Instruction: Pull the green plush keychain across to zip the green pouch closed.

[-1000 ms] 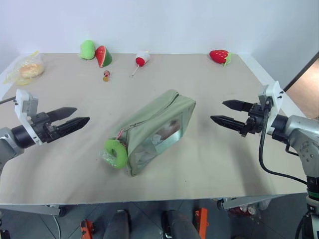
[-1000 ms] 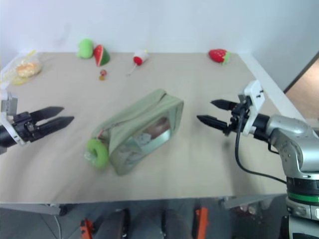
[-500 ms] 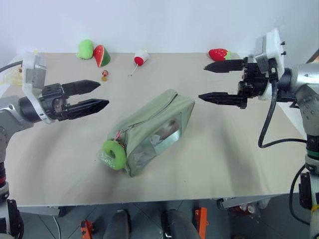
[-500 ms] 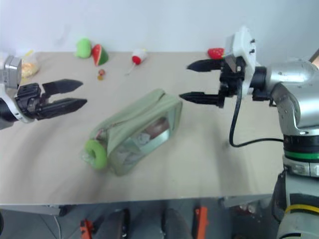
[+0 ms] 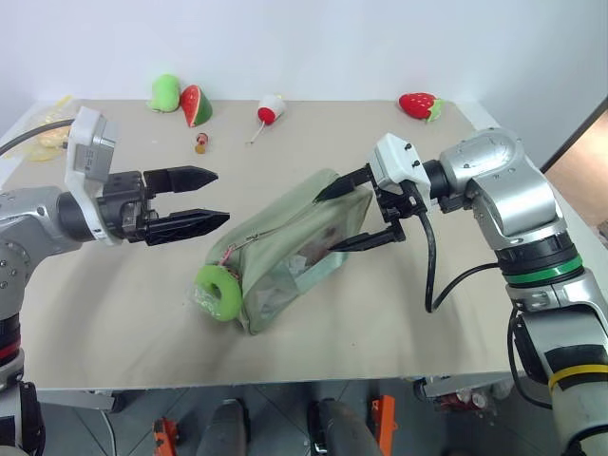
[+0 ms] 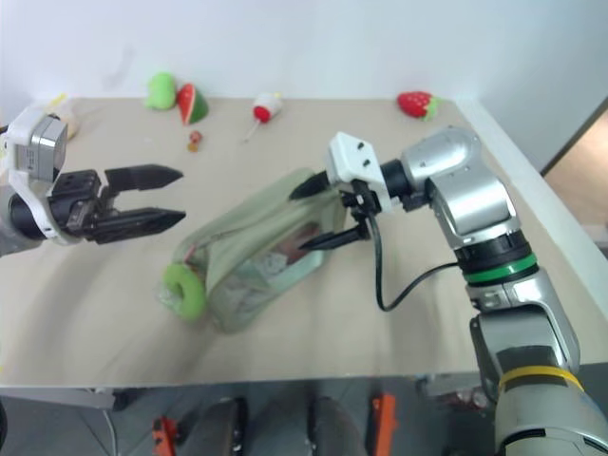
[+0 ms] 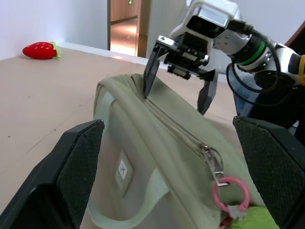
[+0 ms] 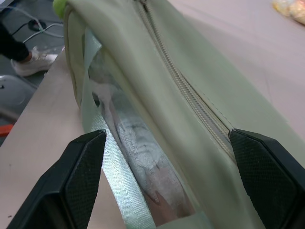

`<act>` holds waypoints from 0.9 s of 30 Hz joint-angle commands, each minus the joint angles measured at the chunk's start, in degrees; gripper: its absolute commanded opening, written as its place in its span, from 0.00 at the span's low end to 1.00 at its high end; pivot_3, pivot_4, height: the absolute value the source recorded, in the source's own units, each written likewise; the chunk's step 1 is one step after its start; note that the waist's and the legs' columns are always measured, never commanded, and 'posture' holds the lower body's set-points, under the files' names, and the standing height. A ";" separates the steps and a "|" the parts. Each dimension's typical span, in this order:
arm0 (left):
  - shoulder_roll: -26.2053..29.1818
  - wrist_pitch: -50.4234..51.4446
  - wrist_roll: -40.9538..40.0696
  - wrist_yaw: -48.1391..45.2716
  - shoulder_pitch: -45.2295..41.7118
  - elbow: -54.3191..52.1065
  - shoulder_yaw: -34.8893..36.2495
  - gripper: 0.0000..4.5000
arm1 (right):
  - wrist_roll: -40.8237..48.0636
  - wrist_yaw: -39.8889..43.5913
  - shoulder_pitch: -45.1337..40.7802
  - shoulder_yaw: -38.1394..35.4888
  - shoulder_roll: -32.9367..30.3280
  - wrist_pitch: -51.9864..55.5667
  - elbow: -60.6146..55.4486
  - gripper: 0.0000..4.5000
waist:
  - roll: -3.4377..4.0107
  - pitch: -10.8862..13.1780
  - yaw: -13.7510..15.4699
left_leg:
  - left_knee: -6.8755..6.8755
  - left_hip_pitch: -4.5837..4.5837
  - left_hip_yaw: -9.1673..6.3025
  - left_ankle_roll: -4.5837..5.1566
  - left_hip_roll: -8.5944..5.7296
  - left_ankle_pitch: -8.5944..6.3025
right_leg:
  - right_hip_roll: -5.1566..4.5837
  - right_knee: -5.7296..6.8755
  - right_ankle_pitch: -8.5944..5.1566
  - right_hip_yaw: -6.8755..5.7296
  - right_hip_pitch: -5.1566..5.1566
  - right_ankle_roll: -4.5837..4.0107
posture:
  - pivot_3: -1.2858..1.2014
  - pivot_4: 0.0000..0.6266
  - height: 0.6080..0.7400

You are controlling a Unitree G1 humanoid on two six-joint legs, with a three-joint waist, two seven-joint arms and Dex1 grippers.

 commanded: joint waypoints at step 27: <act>-4.14 -2.12 -1.32 3.84 4.38 -0.75 2.33 1.00 | -2.01 -5.01 -1.16 -4.04 0.94 -1.95 3.92 0.01 | 0.00 0.00 -0.06 | 0.36 0.21 -0.03 -0.06 0.05 0.12 | 0.08 0.53 0.08 0.02 0.04 -0.21 | 0.52 0.24 1.00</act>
